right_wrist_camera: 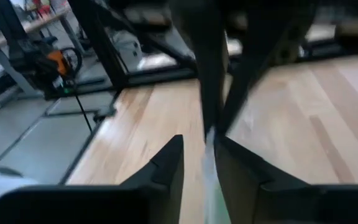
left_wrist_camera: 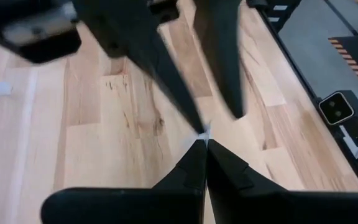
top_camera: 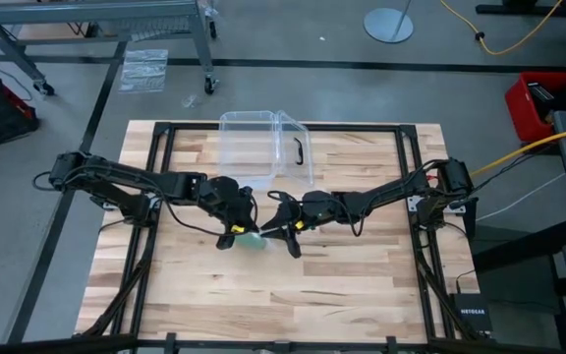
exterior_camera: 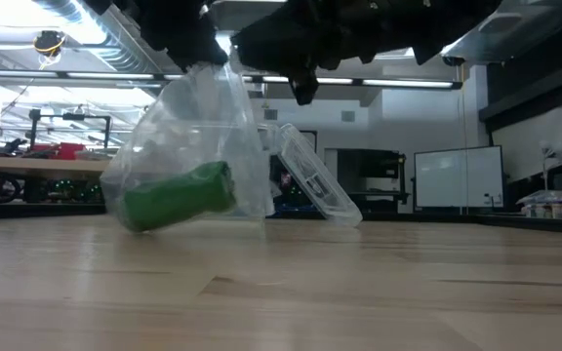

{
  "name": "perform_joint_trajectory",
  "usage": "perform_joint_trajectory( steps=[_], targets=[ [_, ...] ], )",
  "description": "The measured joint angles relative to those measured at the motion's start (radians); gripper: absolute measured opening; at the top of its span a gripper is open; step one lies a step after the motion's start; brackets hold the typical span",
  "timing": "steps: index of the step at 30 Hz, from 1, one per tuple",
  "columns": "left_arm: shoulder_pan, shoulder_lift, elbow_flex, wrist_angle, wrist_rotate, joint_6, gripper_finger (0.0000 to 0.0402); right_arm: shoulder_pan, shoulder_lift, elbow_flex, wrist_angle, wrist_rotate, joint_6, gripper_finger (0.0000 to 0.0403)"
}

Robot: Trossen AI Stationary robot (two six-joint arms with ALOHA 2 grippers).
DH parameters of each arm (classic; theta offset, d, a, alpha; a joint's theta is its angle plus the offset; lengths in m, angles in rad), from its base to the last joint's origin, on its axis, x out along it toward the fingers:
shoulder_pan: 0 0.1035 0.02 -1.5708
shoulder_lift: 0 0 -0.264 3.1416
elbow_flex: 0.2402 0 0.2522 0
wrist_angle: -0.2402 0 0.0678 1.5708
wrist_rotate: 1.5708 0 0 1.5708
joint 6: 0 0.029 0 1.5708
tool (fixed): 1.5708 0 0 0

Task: Roll bandage
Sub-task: Close the transparent zip bag

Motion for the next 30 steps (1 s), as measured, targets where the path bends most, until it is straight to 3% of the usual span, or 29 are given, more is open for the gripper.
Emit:
perform_joint_trajectory(
  steps=[9, 22, 30],
  targets=[
    [0.003, 0.000, 0.000, -0.004, 0.001, -0.002, 0.0000, 0.000, 0.000, 0.001, 0.025, 0.000, 0.001, 0.0094],
    [0.003, 0.000, -0.002, 0.004, 0.013, -0.033, 0.0000, 0.000, 0.000, 0.001, 0.006, 0.000, 0.001, 0.0005],
    [0.003, 0.000, -0.002, 0.010, 0.012, -0.048, 0.0000, 0.000, 0.000, 0.001, 0.006, 0.002, 0.001, 0.0035]
  ],
)
